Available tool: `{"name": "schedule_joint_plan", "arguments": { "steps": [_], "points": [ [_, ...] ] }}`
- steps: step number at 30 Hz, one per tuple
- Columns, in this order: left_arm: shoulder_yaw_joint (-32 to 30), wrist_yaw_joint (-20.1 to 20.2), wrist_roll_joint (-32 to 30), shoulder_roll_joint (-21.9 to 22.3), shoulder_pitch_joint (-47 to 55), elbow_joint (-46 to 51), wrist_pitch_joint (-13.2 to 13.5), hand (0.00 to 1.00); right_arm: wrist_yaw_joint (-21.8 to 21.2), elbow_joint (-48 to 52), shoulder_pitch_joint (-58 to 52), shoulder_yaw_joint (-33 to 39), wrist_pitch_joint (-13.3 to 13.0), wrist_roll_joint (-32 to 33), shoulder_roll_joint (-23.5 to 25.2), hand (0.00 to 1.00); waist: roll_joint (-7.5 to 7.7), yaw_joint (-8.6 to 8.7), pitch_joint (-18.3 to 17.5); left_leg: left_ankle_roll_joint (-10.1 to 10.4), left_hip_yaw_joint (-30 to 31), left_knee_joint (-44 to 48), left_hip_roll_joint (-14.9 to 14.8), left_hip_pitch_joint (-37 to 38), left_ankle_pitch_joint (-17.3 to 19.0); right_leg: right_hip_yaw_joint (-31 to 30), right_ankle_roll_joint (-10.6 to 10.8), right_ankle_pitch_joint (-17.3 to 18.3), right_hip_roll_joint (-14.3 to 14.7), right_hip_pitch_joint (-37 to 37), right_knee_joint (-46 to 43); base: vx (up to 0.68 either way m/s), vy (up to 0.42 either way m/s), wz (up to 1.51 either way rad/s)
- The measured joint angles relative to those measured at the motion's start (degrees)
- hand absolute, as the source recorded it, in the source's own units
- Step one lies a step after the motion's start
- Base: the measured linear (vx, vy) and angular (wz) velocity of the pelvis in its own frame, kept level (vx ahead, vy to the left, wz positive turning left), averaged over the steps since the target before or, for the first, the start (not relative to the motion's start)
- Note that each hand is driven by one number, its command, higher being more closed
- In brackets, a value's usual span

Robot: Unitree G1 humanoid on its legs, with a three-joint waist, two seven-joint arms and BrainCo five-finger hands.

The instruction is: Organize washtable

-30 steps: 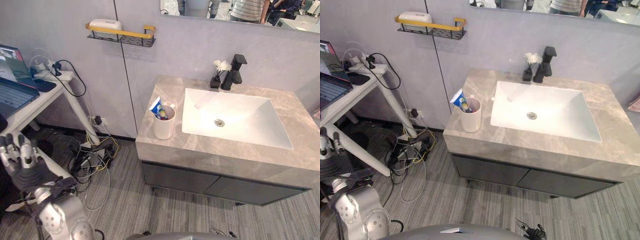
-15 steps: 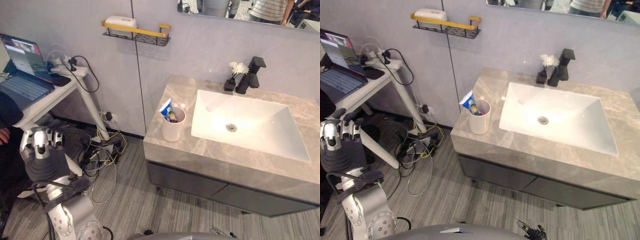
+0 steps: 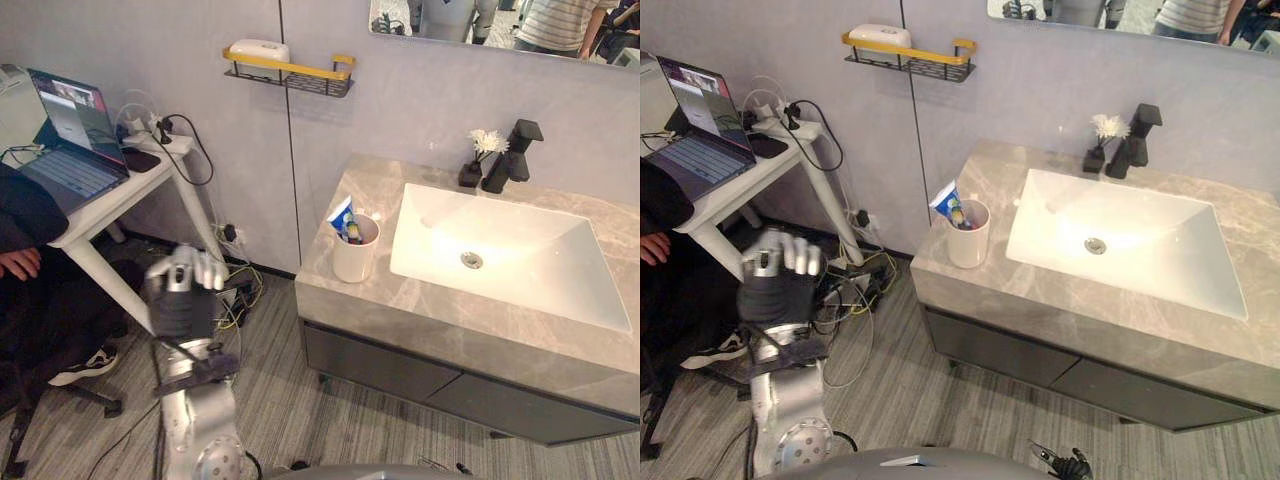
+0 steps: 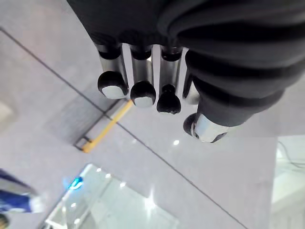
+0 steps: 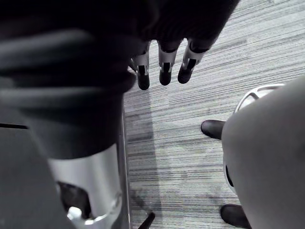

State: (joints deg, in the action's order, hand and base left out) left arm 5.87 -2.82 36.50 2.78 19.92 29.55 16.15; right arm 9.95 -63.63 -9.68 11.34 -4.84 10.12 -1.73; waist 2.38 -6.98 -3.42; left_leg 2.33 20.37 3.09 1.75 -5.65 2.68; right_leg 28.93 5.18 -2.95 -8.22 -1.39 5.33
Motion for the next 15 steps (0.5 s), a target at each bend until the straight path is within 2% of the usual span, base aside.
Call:
{"name": "schedule_joint_plan", "arguments": {
  "steps": [7,15],
  "points": [
    [7.2,2.92,0.5,-1.6,0.09,-10.14,-3.89,1.0,0.04,0.05,-0.01,0.02,-0.01,-0.01,-0.01,0.0,0.19,0.03,-0.13,-0.01,-1.3,-0.02,-0.13,-0.02,0.03,-1.18,0.01,-0.03,-0.08,0.62,0.0,0.01,0.003,-0.08],
    [12.33,5.22,0.2,-5.42,-0.49,-19.41,-6.53,1.0,0.09,0.53,0.13,0.08,0.05,-0.03,-0.21,0.0,-0.13,0.24,-0.08,0.01,-3.37,-0.8,-0.74,0.54,0.11,-3.16,-0.16,-0.37,0.26,1.36,0.28,0.0,0.0,-0.14]
  ]
}}
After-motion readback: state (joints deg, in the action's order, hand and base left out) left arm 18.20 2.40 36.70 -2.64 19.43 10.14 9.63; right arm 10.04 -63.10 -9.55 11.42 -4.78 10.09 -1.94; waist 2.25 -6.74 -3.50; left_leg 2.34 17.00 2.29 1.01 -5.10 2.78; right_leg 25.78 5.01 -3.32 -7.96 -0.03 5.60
